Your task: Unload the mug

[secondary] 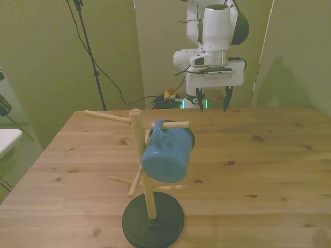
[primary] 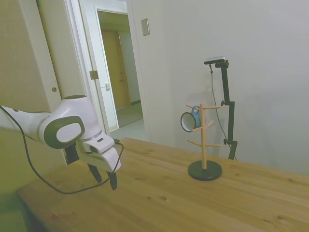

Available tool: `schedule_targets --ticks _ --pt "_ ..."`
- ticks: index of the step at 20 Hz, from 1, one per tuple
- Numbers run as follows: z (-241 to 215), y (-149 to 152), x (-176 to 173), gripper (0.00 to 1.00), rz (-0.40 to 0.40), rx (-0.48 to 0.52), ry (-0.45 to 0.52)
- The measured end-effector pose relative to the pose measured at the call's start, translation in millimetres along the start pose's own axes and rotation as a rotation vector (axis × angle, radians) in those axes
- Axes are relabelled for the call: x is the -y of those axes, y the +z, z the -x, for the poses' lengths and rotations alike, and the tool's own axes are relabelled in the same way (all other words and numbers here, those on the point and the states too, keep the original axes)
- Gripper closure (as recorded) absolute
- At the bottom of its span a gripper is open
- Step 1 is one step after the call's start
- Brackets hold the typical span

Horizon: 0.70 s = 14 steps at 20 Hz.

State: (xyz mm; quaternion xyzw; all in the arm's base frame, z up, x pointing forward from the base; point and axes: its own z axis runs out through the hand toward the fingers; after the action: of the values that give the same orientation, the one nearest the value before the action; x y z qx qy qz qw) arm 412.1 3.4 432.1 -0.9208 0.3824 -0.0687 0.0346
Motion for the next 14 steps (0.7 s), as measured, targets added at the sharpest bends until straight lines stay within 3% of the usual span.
schedule_targets --ticks 7,14 --pt "-3 -2 2 0.0 -0.011 -0.01 0.0" --pt "-19 -11 20 0.0 -0.131 -0.108 -0.038"
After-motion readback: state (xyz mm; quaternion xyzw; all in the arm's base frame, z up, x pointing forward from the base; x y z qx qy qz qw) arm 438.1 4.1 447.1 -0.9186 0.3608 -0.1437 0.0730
